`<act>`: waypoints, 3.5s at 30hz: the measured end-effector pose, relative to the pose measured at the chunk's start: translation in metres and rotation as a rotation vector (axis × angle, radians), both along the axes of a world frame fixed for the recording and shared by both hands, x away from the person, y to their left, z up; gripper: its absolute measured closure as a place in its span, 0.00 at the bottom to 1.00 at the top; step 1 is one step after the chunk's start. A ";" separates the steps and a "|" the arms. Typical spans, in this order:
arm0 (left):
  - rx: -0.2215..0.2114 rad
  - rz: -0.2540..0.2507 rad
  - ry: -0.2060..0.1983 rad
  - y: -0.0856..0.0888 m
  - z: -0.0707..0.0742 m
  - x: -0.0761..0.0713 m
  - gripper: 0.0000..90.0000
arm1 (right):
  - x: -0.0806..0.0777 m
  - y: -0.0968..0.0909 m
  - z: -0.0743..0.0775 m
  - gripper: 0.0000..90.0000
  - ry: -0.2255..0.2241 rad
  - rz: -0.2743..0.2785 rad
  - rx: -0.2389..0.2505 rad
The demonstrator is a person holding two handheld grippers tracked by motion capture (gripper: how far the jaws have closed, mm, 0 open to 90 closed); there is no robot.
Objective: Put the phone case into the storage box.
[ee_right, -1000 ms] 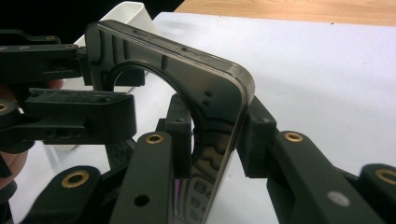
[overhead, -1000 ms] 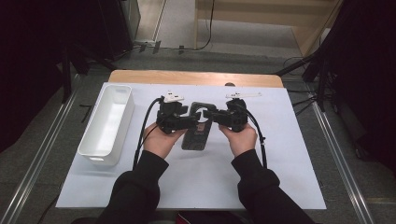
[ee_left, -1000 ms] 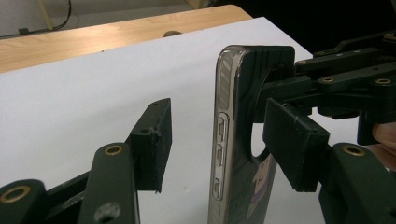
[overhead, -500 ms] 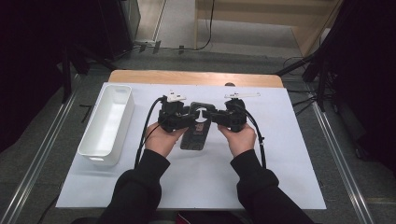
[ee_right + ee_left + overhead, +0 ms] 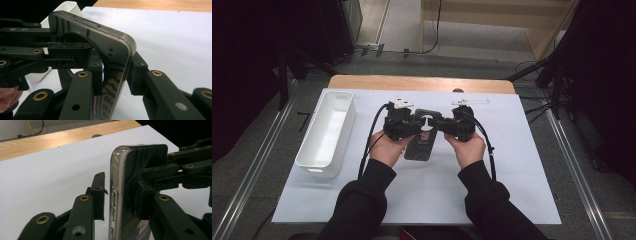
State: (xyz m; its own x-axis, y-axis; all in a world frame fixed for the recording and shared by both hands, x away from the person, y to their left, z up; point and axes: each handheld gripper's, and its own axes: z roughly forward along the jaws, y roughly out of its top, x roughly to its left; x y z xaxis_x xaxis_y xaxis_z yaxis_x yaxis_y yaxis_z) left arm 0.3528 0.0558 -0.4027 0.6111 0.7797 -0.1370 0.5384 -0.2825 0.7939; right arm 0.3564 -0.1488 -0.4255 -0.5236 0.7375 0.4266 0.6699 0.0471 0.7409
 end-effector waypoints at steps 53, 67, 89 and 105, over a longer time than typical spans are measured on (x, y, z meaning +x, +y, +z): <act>0.029 0.025 0.001 -0.001 0.001 0.001 0.80 | -0.002 0.006 0.005 0.76 0.003 -0.014 -0.004; 0.002 -0.004 0.015 0.003 0.002 0.003 0.82 | -0.001 0.006 0.004 0.74 -0.008 -0.009 -0.007; -0.020 -0.005 0.033 0.015 0.008 0.006 0.82 | -0.008 0.003 0.006 0.37 -0.022 0.084 0.005; -0.051 -0.016 0.055 0.031 0.016 0.009 0.82 | -0.020 -0.010 0.003 0.33 -0.025 0.162 0.043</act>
